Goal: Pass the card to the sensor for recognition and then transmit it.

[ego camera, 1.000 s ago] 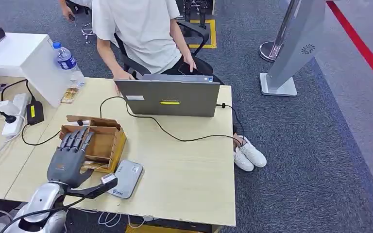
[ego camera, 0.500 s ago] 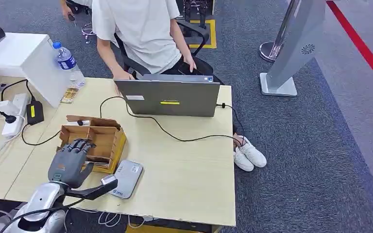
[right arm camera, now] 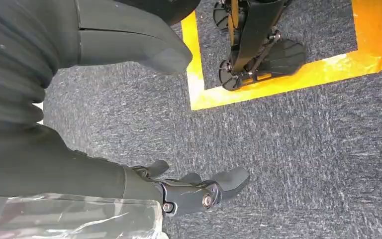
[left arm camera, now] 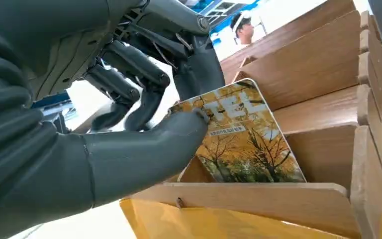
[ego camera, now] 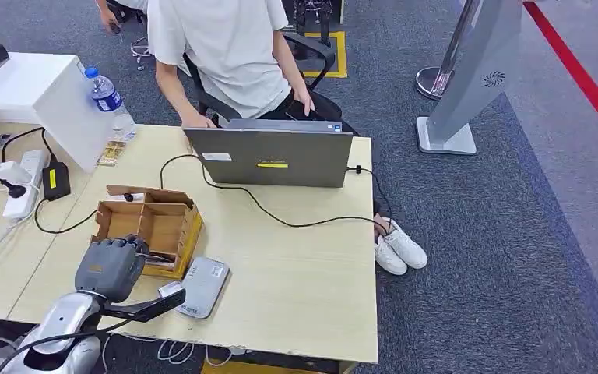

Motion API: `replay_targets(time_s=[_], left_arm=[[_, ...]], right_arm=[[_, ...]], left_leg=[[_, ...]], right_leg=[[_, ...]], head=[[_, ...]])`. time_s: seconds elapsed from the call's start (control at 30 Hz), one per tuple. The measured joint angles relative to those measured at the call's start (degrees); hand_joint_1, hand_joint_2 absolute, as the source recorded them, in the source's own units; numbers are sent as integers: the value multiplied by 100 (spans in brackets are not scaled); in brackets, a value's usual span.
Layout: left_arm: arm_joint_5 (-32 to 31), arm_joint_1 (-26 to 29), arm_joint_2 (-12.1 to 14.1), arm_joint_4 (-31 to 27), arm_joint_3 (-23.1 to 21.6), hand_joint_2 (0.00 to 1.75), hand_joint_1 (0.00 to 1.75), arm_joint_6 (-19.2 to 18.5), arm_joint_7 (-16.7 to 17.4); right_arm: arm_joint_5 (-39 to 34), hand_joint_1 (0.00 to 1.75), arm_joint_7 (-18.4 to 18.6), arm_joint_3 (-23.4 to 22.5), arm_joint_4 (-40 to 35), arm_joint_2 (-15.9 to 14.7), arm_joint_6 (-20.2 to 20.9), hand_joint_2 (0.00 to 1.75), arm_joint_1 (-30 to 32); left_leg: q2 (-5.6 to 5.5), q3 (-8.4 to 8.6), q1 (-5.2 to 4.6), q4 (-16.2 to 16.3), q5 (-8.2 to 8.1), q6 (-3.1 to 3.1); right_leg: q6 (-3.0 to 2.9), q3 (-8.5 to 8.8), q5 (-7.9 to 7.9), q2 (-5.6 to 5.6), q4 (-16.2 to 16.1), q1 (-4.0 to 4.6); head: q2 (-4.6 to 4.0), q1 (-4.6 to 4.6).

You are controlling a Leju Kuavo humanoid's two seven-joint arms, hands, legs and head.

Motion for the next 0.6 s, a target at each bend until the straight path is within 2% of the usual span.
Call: replay_targets(time_s=[0.2, 0.3, 0.47, 0.6], left_arm=[[37, 0, 9, 7, 0, 175, 175, -37, -13], [160, -1, 85, 7, 0, 175, 175, -208, -65], [136, 85, 111, -137, -2, 175, 175, 115, -142], [122, 408, 262, -982, -2, 175, 175, 572, -336]], right_arm=[[0, 0, 0, 0, 0, 0, 0, 175, 0], [7, 0, 0, 0, 0, 0, 0, 175, 0], [-42, 0, -2, -48, 0, 0, -17, 175, 1], [-153, 0, -28, -151, -2, 0, -48, 175, 12]], left_leg=[[0, 0, 0, 0, 0, 0], [0, 1, 0, 0, 0, 0], [1, 2, 1, 0, 1, -1], [1, 0, 1, 0, 0, 0]], right_leg=[[0, 0, 0, 0, 0, 0], [0, 0, 0, 0, 0, 0], [0, 1, 0, 2, 1, 1], [0, 1, 0, 3, 0, 1]], head=[[0, 2], [0, 2], [0, 0], [0, 2]])
